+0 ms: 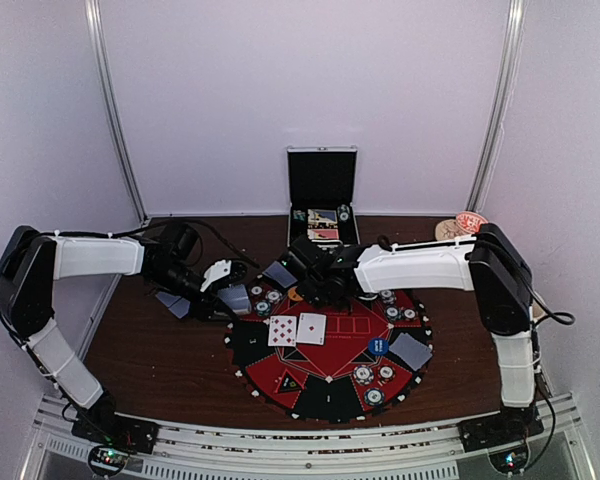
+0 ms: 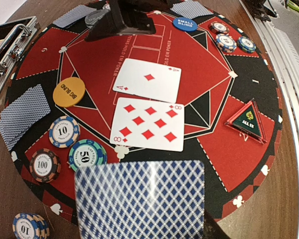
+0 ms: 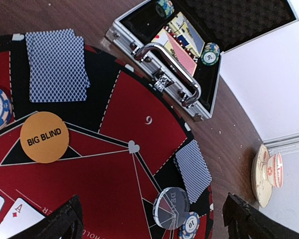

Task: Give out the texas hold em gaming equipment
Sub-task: Adjust the poker card in the community card area.

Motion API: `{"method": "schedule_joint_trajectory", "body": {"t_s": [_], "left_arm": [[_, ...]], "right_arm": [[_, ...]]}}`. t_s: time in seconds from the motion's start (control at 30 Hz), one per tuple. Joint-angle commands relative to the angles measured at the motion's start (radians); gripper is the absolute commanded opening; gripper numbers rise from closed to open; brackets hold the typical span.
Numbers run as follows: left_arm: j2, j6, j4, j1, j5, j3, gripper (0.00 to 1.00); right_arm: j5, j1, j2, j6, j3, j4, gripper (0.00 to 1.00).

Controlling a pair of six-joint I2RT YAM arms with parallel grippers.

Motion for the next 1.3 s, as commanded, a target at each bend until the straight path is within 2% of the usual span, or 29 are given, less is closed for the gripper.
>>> {"method": "schedule_joint_trajectory", "body": {"t_s": [0.0,0.37,0.83,1.27], "left_arm": [[-0.014,0.004,0.005,0.005,0.030,0.017,0.45],[-0.017,0.005,0.002,0.005,0.032,0.018,0.45],[-0.016,0.006,0.002,0.005,0.031,0.019,0.45],[-0.014,0.006,0.002,0.004,0.031,0.019,0.45]], "right_arm": [[-0.100,-0.024,0.028,0.016,0.016,-0.001,1.00],[-0.274,-0.041,0.067,-0.019,0.011,-0.044,1.00],[-0.248,-0.055,0.119,-0.026,0.050,-0.068,1.00],[-0.353,-0.037,0.119,-0.050,0.030,-0.075,0.98]]}}
